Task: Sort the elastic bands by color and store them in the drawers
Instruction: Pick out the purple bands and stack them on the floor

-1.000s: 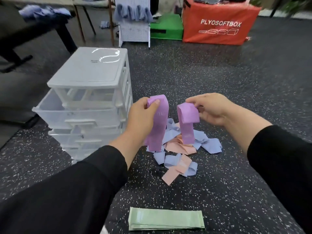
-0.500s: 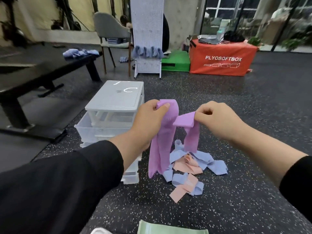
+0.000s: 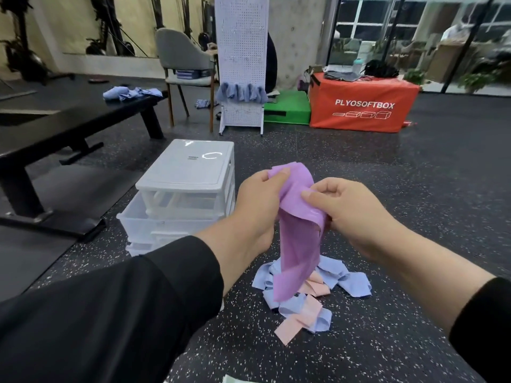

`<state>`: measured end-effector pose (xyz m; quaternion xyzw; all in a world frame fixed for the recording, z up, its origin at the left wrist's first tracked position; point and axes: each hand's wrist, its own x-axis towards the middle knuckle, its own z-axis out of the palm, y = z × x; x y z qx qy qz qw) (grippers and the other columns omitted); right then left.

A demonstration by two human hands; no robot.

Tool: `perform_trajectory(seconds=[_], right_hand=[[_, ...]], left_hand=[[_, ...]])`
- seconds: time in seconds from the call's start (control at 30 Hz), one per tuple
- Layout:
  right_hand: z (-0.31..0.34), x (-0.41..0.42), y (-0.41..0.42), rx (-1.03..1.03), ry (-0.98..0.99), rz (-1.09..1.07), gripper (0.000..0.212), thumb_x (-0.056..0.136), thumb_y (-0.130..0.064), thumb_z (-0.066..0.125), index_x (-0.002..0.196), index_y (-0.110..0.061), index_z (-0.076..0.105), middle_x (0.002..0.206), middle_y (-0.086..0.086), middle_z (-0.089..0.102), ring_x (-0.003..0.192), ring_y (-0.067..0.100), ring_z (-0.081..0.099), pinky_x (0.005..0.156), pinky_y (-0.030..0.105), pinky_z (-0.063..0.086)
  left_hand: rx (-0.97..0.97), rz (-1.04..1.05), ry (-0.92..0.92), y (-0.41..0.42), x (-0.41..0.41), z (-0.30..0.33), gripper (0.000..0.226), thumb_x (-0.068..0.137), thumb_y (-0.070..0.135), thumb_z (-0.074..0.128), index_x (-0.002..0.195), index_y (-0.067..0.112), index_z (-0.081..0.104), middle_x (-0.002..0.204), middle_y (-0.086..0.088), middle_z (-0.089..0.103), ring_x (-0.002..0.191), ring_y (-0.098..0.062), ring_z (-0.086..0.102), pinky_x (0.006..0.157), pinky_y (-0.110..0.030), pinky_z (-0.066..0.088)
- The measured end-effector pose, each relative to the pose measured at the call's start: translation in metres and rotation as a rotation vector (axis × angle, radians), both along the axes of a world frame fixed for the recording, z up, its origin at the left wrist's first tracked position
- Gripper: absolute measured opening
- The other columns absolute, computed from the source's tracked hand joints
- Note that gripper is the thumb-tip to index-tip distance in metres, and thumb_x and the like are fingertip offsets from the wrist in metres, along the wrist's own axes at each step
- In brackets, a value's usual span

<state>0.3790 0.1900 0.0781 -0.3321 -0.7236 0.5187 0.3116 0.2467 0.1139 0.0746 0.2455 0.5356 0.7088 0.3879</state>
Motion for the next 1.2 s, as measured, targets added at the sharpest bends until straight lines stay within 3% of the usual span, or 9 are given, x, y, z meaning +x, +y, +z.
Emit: perform_trajectory(seconds=[0.1,0.3,0.47,0.63,0.73,0.83,1.0,1.1,1.2], right_hand=[[-0.002,-0.003,0.004,0.044,0.025,-0.049,0.018,0.092,-0.034,0.066,0.086,-0.017,0.068,0.071,0.001,0.064,0.062,0.016,0.050,0.060,0.036,0.039],[0.002,-0.015,0.008,-0.009,0.115,-0.027,0.020,0.092,-0.041,0.062,0.092,-0.022,0.068,0.082,0.003,0.070,0.071,0.016,0.056,0.067,0.036,0.040],[-0.003,-0.025,0.008,0.071,-0.006,-0.110,0.018,0.095,-0.036,0.062,0.087,-0.021,0.068,0.080,-0.003,0.068,0.066,0.011,0.054,0.060,0.029,0.042],[-0.009,-0.028,0.014,0.180,-0.121,-0.235,0.019,0.094,-0.030,0.064,0.081,-0.016,0.066,0.065,-0.005,0.057,0.045,0.004,0.039,0.044,0.019,0.030],[-0.008,-0.027,0.015,0.237,-0.141,-0.270,0.021,0.091,-0.036,0.068,0.082,-0.017,0.067,0.067,-0.004,0.062,0.045,0.004,0.042,0.043,0.019,0.031],[-0.006,-0.027,0.014,0.287,-0.184,-0.265,0.024,0.089,-0.041,0.070,0.079,-0.019,0.067,0.071,-0.005,0.066,0.054,0.011,0.051,0.051,0.028,0.035],[-0.002,-0.022,0.016,0.344,-0.244,-0.278,0.023,0.090,-0.034,0.066,0.073,-0.018,0.068,0.071,-0.004,0.067,0.065,0.017,0.055,0.055,0.030,0.039],[-0.003,-0.020,0.014,0.354,-0.254,-0.256,0.032,0.088,-0.043,0.069,0.068,-0.018,0.066,0.064,-0.003,0.063,0.061,0.015,0.054,0.056,0.032,0.039],[-0.006,-0.021,0.011,0.383,-0.293,-0.261,0.031,0.086,-0.050,0.069,0.076,-0.022,0.066,0.068,-0.007,0.064,0.064,0.012,0.058,0.057,0.030,0.037]], left_hand=[[-0.005,0.007,-0.029,0.003,-0.005,-0.005,0.015,0.102,0.017,0.057,0.106,0.017,0.071,0.109,-0.013,0.077,0.091,-0.024,0.071,0.074,-0.031,0.054],[-0.006,-0.026,-0.145,0.006,-0.007,-0.005,0.026,0.102,0.010,0.052,0.116,0.009,0.074,0.095,-0.012,0.077,0.063,-0.013,0.070,0.049,-0.016,0.049],[-0.028,-0.026,-0.208,0.011,-0.005,-0.010,0.027,0.101,0.015,0.056,0.121,0.005,0.071,0.112,-0.023,0.074,0.082,-0.026,0.069,0.061,-0.026,0.055],[-0.024,-0.045,-0.243,0.017,-0.007,-0.009,0.049,0.103,0.048,0.050,0.122,0.008,0.070,0.119,-0.023,0.072,0.106,-0.034,0.071,0.099,-0.047,0.054],[-0.014,-0.117,-0.131,0.015,-0.003,-0.010,0.037,0.101,0.038,0.060,0.118,0.008,0.074,0.113,-0.019,0.075,0.099,-0.027,0.072,0.091,-0.038,0.057],[0.016,-0.151,-0.026,0.014,-0.002,-0.014,0.025,0.099,0.021,0.064,0.119,0.009,0.073,0.114,-0.012,0.076,0.113,-0.028,0.070,0.101,-0.039,0.055],[0.020,-0.201,0.077,0.013,-0.002,-0.013,0.028,0.091,0.020,0.073,0.118,0.013,0.073,0.115,-0.012,0.076,0.102,-0.020,0.071,0.099,-0.034,0.051],[-0.005,-0.132,0.125,0.014,-0.005,-0.017,0.022,0.091,0.028,0.066,0.107,0.019,0.078,0.112,-0.007,0.077,0.115,-0.029,0.069,0.107,-0.045,0.050],[-0.061,-0.044,0.148,0.014,-0.009,-0.018,0.030,0.086,0.040,0.063,0.105,0.020,0.074,0.109,-0.008,0.076,0.114,-0.030,0.069,0.104,-0.050,0.052]])
